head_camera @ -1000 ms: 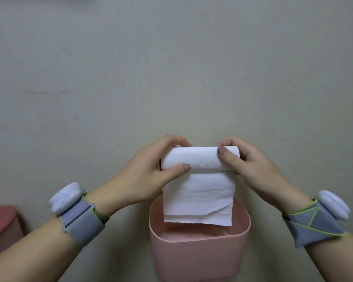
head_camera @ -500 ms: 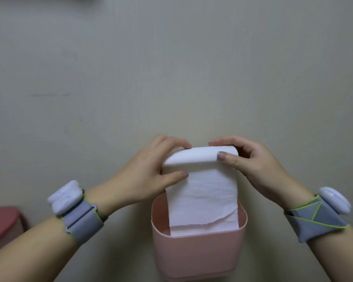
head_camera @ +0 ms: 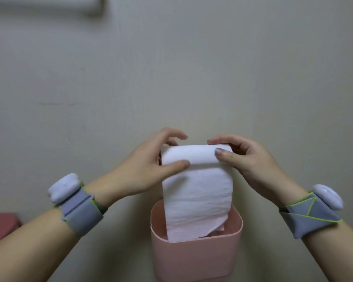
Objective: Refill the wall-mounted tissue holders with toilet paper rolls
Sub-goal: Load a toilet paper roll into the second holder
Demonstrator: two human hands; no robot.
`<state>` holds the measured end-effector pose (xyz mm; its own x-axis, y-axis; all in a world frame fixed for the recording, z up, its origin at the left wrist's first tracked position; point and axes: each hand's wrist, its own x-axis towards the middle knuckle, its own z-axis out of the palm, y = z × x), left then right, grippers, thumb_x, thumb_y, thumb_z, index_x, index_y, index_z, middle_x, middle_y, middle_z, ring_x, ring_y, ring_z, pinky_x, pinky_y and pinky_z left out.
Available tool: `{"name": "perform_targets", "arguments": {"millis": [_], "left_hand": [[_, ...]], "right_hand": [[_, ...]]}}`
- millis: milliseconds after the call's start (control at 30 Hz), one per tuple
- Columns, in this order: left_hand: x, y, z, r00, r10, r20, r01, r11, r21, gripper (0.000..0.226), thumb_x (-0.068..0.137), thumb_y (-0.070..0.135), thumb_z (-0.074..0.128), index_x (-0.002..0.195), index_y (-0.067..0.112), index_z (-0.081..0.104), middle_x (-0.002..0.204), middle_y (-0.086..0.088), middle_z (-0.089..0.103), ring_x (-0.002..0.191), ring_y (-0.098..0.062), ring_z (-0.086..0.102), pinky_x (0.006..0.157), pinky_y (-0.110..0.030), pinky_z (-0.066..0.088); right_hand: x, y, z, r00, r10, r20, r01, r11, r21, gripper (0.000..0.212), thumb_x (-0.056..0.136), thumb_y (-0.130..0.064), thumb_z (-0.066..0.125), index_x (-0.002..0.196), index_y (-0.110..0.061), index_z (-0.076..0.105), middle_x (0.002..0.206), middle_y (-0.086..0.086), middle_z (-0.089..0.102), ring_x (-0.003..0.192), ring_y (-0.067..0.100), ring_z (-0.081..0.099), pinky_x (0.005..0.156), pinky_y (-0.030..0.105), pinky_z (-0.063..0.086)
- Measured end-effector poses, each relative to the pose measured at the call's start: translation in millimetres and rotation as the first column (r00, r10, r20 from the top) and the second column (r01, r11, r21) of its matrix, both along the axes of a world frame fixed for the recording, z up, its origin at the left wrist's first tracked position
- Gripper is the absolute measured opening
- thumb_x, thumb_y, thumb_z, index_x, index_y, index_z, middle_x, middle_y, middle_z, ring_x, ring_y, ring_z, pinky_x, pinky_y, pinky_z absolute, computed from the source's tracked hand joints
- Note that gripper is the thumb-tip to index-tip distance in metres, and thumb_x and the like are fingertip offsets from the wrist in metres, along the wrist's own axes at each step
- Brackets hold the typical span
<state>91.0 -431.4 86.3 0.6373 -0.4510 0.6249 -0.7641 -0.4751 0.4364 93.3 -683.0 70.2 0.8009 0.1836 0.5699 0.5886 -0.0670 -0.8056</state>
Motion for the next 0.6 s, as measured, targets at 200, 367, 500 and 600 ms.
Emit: {"name": "perform_targets", "arguments": {"millis": [200,367,500,600], "left_hand": [[4.1,0.3,0.7,0.963,0.053,0.263,-0.088,0.988,0.124,0.020,0.096,0.028,0.061,0.116,0.028,0.059,0.099,0.009,0.062,0.080,-0.009,0.054,0.066,-0.015,0.039],[2.2,-4.0,8.5,0.971,-0.083,-0.224,0.043,0.983,-0.179,0.016,0.092,0.039,0.064,0.108,0.038,0.061,0.098,0.010,0.067,0.080,-0.009,0.064,0.065,-0.020,0.054],[1.4,-3.6,10.4,0.938,0.048,0.344,-0.110,0.980,0.164,0.045,0.090,0.031,0.068,0.130,0.034,0.049,0.114,0.008,0.049,0.091,-0.006,0.053,0.074,-0.010,0.043],[5.6,-1.8,9.8,0.909,0.041,0.416,-0.126,0.975,0.181,0.038,0.095,0.028,0.061,0.131,0.027,0.050,0.115,0.004,0.050,0.090,-0.012,0.051,0.074,-0.019,0.043]], "right_hand": [[-7.3,0.7,4.5,0.998,0.007,0.059,-0.003,0.999,-0.054,0.027,0.083,-0.025,0.072,0.110,-0.026,0.070,0.099,-0.010,0.070,0.090,0.006,0.063,0.078,0.018,0.051],[-8.3,4.9,10.8,0.997,-0.051,0.051,0.050,0.999,0.020,0.021,0.085,-0.014,0.070,0.105,-0.016,0.068,0.090,-0.008,0.070,0.084,0.009,0.062,0.074,0.026,0.049],[-5.7,4.2,13.7,0.995,0.014,-0.102,-0.002,0.993,0.119,0.032,0.082,-0.020,0.070,0.112,-0.007,0.066,0.096,0.007,0.068,0.089,0.019,0.060,0.076,0.035,0.046],[-7.6,2.2,15.9,0.997,0.049,-0.063,-0.044,0.996,0.080,0.039,0.078,-0.023,0.072,0.115,-0.015,0.066,0.102,0.000,0.068,0.088,0.013,0.063,0.076,0.026,0.050]]}}
